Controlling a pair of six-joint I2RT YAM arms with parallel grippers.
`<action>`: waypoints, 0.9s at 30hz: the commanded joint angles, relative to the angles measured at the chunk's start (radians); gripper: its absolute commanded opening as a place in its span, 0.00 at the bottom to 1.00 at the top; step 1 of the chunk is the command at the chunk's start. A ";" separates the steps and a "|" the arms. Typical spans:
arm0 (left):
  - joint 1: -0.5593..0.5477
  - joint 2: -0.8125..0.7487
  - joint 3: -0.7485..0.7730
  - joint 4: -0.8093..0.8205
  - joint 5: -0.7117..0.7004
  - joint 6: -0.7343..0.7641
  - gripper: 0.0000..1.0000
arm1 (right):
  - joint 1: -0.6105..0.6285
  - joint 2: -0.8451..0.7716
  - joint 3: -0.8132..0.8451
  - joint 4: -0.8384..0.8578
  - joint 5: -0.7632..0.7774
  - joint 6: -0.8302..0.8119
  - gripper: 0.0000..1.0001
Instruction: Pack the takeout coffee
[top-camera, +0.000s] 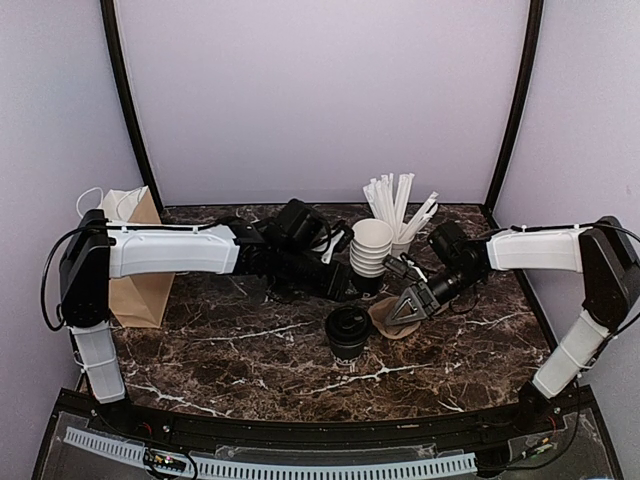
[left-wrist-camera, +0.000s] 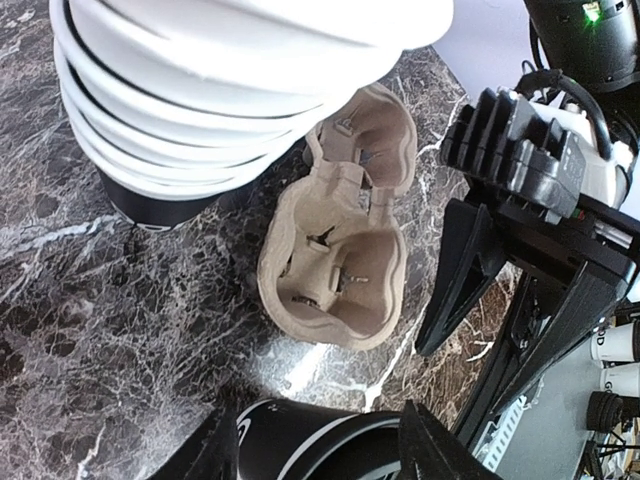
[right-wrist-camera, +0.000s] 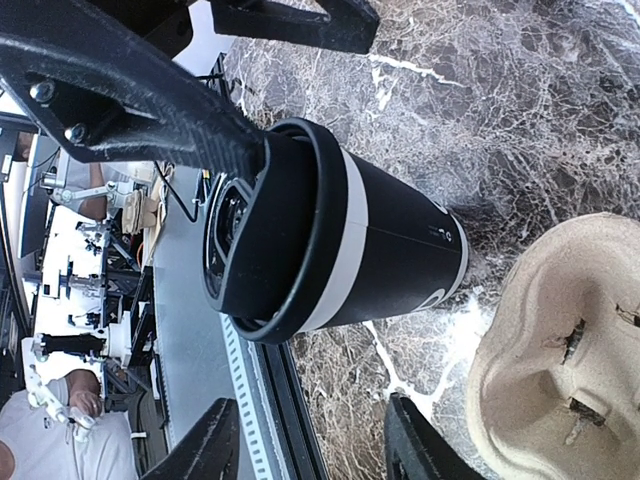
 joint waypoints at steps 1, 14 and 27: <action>-0.003 -0.037 0.024 -0.063 -0.039 0.037 0.58 | -0.004 -0.009 0.015 -0.013 0.013 -0.016 0.49; -0.010 -0.166 -0.193 0.000 0.043 -0.076 0.61 | 0.004 0.024 0.026 0.041 -0.026 0.053 0.46; -0.020 -0.124 -0.273 0.075 0.091 -0.143 0.60 | 0.076 0.125 0.092 0.027 -0.017 0.076 0.45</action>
